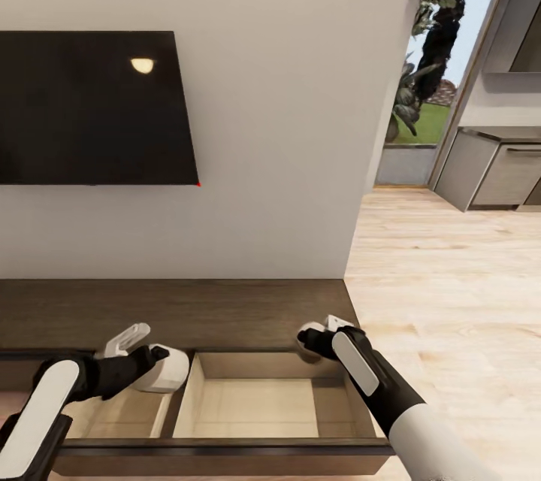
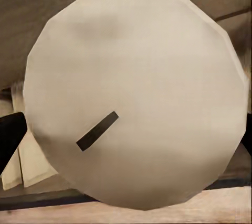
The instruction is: Place each of the two pumpkins and all three candles from the living room inside a cabinet in the living room (use any cabinet), then make sure every cabinet is closed, and position the cauldron so it is next to a table in the living room.
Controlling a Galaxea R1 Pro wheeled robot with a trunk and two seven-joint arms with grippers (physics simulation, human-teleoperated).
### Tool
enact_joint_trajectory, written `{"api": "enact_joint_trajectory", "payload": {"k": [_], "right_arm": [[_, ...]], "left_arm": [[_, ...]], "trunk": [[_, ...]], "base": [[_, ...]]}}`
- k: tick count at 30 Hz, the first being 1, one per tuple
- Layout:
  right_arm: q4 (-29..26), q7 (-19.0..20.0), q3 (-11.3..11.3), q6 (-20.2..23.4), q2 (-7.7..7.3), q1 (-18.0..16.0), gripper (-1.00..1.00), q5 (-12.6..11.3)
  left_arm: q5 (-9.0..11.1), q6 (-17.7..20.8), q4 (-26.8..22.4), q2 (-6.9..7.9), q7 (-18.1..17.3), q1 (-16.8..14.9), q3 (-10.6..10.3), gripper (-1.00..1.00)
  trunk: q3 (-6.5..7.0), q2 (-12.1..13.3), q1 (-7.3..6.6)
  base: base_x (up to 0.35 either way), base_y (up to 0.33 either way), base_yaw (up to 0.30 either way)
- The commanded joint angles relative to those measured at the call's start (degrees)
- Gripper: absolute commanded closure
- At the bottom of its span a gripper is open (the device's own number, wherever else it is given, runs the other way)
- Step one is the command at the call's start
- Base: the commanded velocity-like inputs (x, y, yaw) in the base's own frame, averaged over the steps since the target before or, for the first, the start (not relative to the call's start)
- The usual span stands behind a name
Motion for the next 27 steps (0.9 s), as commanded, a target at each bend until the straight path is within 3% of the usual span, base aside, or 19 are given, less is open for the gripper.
{"api": "enact_joint_trajectory", "payload": {"k": [1, 4, 6, 7, 8, 10, 13, 17, 19, 21, 27], "right_arm": [[-0.07, -2.22, 0.14, 0.57, 0.03, -0.18, 1.0, -0.8], [0.01, -3.86, 0.25, 1.42, 0.07, -0.45, 1.0, -0.81], [0.13, -4.29, 0.35, 3.0, 0.08, -0.95, 1.0, -0.82], [0.14, -4.4, 0.37, 3.97, 0.09, -1.07, 1.0, -0.82], [0.18, -4.49, 0.39, 5.22, 0.1, -1.17, 1.0, -0.81], [0.23, -4.55, 0.39, 6.13, 0.11, -1.24, 1.0, -0.81], [0.31, -4.58, 0.4, 6.7, 0.11, -1.27, 1.0, -0.81], [0.55, -5.24, 0.43, 6.84, 0.15, -1.33, 1.0, -0.81], [1.54, -7.39, 0.53, 6.86, 0.16, -1.99, 1.0, -0.81], [3.14, -8.85, 0.62, 6.86, 0.17, -3.21, 1.0, -0.79], [5.13, -9.58, 0.78, 6.8, 0.58, -4.41, 1.0, -0.72]], "left_arm": [[-0.26, 0.14, -0.06, -0.31, 0.59, -0.09, -0.09, 1.0], [-1.08, 0.08, 0.18, -0.96, 0.67, -0.74, -2.42, 1.0], [-3.16, -0.62, 0.59, -3.32, 0.79, -2.06, -6.44, 1.0], [-4.99, -0.94, 0.7, -4.59, 0.81, -2.69, -7.47, 1.0], [-8.65, -1.23, 0.79, -6.82, 0.83, -3.91, -8.38, 1.0], [-13.8, -1.28, 0.85, -10.06, 0.82, -5.37, -8.95, 1.0], [-18.98, -1.21, 0.9, -13.62, 0.78, -6.76, -9.29, 1.0], [-20.02, -0.88, 5.15, -14.59, 0.66, -9.5, -9.37, 1.0], [-20.09, -1.11, 13.11, -15.04, 0.29, -12.53, -9.51, 1.0], [-20.42, -1.36, 17.97, -16.22, 0.08, -14.01, -9.6, 1.0], [-20.71, -1.99, 24.9, -18.05, -0.05, -15.43, -10.28, 1.0]], "trunk": [[-0.06, -0.04, 0.0], [-0.06, -0.04, 0.0], [-0.06, -0.04, 0.0], [-0.06, -0.04, 0.0], [-0.06, -0.04, 0.0], [-0.06, -0.04, 0.0], [-0.06, -0.04, 0.0], [-0.06, -0.04, 0.0], [-0.06, -0.04, 0.0], [-0.06, -0.04, 0.0], [-0.06, -0.04, 0.0]], "base": [[0.0, 0.0, 0.0], [0.0, 0.0, 0.0], [0.0, 0.0, 0.0], [0.0, 0.0, 0.0], [0.0, 0.0, 0.0], [0.0, 0.0, 0.0], [0.0, 0.0, 0.0], [0.0, 0.0, 0.0], [0.0, 0.0, 0.0], [0.0, 0.0, 0.0], [0.0, 0.0, 0.0]]}}
